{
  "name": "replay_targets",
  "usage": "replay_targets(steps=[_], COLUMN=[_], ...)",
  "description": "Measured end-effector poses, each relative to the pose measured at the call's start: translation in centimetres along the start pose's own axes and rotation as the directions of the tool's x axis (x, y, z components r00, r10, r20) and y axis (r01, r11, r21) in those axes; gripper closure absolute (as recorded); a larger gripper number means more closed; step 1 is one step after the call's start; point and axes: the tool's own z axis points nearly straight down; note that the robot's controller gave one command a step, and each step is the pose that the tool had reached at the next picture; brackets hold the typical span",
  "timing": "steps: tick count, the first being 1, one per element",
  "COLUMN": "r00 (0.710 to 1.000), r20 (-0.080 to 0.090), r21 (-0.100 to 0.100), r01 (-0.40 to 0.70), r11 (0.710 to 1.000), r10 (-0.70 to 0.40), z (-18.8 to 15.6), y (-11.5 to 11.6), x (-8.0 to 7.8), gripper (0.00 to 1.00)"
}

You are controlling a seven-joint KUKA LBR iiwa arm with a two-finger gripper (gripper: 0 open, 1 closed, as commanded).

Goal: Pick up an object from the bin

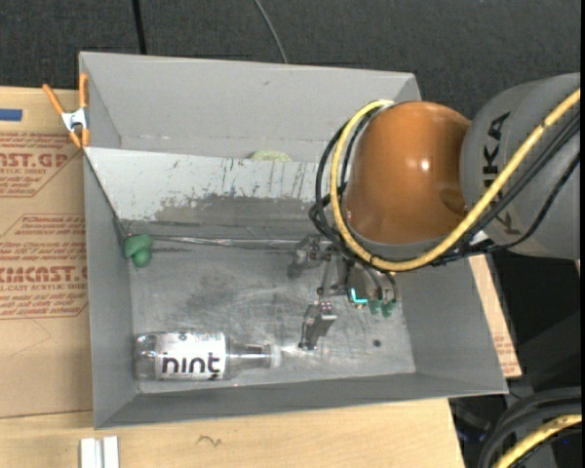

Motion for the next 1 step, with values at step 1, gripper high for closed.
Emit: replay_targets(steps=[1], r00=[1.0], r20=[0.007], r21=[-0.001], r01=[-0.001], r11=[1.0], r10=[0.001], z=[-0.33], y=[-0.04], x=[-0.16], gripper=[0.0])
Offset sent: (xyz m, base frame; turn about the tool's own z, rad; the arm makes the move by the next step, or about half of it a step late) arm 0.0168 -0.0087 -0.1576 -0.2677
